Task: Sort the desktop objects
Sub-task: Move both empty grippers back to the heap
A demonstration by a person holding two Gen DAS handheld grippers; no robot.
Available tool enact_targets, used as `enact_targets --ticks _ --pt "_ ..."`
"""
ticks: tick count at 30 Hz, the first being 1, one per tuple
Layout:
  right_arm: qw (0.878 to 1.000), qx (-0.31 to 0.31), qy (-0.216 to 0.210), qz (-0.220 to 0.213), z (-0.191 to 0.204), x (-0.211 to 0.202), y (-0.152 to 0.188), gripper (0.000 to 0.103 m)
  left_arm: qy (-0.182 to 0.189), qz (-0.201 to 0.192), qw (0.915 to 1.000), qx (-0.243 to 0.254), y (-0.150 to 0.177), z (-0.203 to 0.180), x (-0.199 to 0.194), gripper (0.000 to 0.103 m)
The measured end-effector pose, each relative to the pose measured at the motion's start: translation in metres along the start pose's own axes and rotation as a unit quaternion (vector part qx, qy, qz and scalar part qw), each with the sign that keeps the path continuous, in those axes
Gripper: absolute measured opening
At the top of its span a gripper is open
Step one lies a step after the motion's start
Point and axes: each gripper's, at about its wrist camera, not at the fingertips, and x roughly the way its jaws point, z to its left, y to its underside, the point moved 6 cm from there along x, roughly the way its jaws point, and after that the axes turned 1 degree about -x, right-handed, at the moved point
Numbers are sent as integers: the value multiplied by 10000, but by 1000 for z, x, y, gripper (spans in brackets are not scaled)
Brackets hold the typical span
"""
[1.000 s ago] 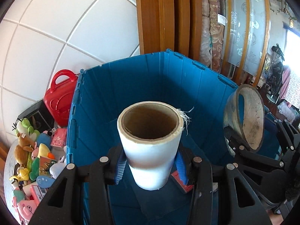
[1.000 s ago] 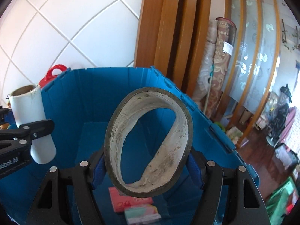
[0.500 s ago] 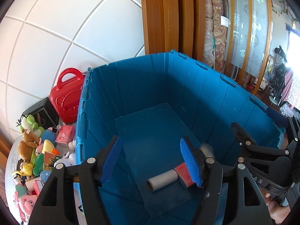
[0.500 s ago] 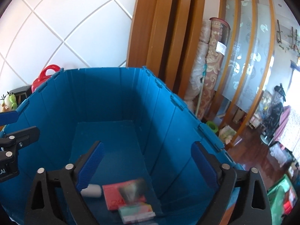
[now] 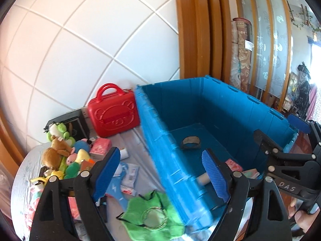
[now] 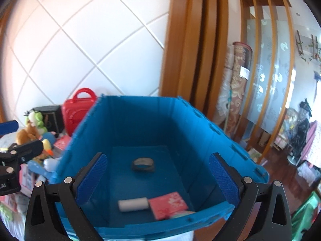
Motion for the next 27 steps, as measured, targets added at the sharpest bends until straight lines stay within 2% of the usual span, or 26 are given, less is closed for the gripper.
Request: enact_targets --ticks 7,11,17,20,24,26,27 --pt "9962 -424 -760 -38 91 -13 1 103 -543 277 9969 -493 39 87 -7 84" --pt "9906 -709 -1164 65 138 -13 12 103 -901 434 9916 -826 71 135 -8 84" --pt "9804 -1014 -1649 355 195 -3 39 103 -1210 771 9821 -1218 123 190 -2 84" --pt "9748 -1175 -1812 558 217 4 59 103 -1279 1088 9779 -1248 153 206 7 84" --pt "9667 -1343 -1969 928 239 19 92 103 -1277 1587 9676 -1494 196 220 26 84" --pt "9674 -1658 -1709 861 249 22 106 103 -1246 1856 9602 -1676 220 226 37 84" --pt "9647 -1738 -1756 907 255 24 112 103 -1252 2003 9558 -1753 231 229 45 84"
